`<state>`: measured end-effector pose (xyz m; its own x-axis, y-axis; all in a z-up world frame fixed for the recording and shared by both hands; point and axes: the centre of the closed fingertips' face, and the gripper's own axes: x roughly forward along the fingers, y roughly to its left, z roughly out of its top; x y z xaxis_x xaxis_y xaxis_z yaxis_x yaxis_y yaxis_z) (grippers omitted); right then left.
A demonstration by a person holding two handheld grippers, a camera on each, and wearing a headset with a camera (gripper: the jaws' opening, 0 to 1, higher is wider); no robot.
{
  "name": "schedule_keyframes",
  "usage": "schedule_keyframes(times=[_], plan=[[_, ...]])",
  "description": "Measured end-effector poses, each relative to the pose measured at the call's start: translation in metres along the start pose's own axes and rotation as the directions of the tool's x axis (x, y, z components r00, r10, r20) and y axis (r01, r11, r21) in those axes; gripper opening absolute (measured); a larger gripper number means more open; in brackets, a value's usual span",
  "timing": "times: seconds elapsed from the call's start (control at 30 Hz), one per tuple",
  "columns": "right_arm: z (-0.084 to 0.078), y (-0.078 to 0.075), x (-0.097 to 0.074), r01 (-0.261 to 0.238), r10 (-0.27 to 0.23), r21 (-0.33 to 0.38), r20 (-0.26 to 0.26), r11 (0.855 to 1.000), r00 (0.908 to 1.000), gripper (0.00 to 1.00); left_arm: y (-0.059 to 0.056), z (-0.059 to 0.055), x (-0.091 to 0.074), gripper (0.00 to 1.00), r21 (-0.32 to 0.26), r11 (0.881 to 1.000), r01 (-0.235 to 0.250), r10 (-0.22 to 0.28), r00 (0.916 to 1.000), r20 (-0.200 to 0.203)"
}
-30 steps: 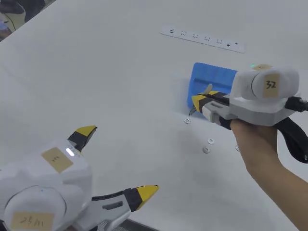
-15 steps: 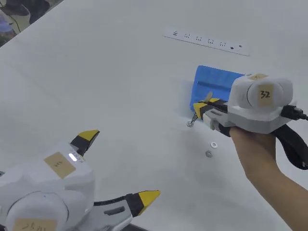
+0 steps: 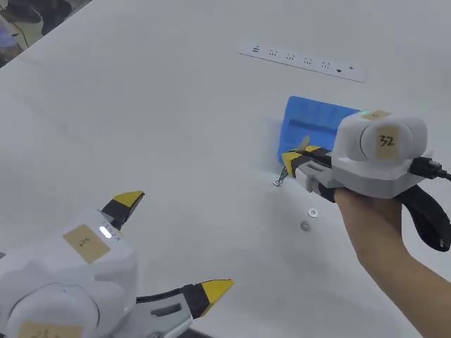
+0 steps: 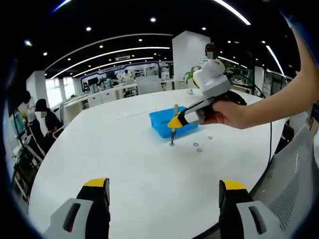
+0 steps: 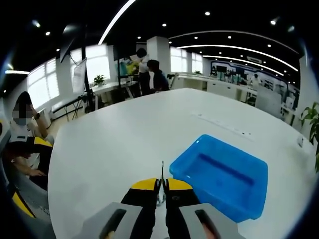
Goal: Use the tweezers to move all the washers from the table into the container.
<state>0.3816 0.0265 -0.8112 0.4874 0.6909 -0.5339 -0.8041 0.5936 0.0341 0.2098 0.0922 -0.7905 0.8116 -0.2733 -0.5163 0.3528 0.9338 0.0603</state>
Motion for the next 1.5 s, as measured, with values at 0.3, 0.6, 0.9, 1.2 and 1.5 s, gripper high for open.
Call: schedule_keyframes(times=[0.3,0.6,0.9,1.2,1.5], plan=[[-0.001,0.007,0.0,-0.008,0.008,-0.055,0.004,0.998,1.0,0.01,0.004,0.002,-0.001,0.93,-0.01,1.0,-0.017,0.017,0.9998,0.008],[0.0,0.004,0.001,-0.002,0.002,-0.025,0.011,1.0,0.9999,0.01,0.005,0.001,-0.001,0.93,-0.006,1.0,-0.018,0.018,0.9998,0.007],[-0.001,0.007,0.001,0.012,-0.012,-0.012,-0.014,1.0,0.9998,0.01,0.004,-0.001,-0.002,0.92,-0.006,1.0,-0.013,0.013,0.9998,0.012],[0.015,0.008,-0.008,-0.005,0.004,0.012,0.029,1.0,0.9996,0.01,0.006,-0.005,-0.004,0.92,-0.014,1.0,-0.021,0.021,0.9998,0.005],[0.027,0.005,-0.018,0.004,-0.005,0.014,0.06,1.0,0.9982,0.01,0.005,-0.007,-0.005,0.91,-0.014,1.0,-0.015,0.015,0.9999,-0.002]])
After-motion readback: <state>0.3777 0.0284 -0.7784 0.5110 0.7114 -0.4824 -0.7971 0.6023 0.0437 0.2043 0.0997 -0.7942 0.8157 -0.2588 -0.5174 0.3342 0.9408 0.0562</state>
